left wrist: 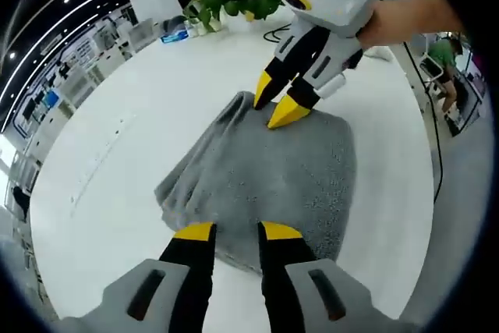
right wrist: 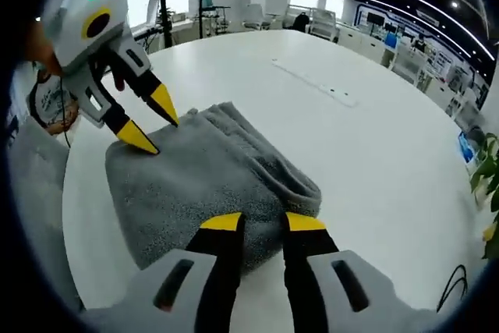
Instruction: Fold the towel on the table until its edges align and the towel forms a compact rectangular stack.
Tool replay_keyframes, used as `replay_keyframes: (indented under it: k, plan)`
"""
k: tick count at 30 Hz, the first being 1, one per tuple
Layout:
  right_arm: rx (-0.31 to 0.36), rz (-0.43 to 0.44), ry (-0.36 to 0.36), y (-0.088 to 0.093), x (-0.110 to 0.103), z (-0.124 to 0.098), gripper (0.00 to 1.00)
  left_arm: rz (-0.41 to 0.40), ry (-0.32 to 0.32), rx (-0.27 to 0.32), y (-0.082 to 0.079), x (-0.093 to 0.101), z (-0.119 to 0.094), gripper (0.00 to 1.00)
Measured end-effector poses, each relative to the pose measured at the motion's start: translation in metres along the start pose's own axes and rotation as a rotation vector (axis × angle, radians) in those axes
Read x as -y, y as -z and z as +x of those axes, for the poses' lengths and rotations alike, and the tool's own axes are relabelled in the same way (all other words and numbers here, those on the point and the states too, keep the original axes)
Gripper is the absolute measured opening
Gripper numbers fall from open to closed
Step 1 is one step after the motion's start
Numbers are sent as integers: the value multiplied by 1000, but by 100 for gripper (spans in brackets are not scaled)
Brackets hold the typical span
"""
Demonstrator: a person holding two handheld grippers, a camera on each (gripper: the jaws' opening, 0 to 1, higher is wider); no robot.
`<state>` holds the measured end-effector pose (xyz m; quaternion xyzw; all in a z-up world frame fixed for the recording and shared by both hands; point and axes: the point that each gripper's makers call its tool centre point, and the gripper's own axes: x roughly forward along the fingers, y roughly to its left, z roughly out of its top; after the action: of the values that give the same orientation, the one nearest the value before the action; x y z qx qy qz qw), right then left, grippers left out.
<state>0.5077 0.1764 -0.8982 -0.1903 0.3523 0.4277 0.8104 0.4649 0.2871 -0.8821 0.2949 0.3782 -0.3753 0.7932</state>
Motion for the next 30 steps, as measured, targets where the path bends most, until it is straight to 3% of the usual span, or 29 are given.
replay_keyframes:
  k: [2, 19, 27, 30]
  plan:
    - [4, -2, 4, 0, 1, 0, 18, 43, -8, 0, 1, 1, 3, 22]
    - [-44, 13, 12, 21, -24, -21, 17, 43, 24, 22, 6, 31, -3, 20]
    - [-67, 40, 16, 26, -32, -28, 18, -12, 19, 29, 9, 36, -7, 20]
    - [-36, 15, 53, 19, -26, -33, 20, -43, -4, 38, 7, 34, -12, 21]
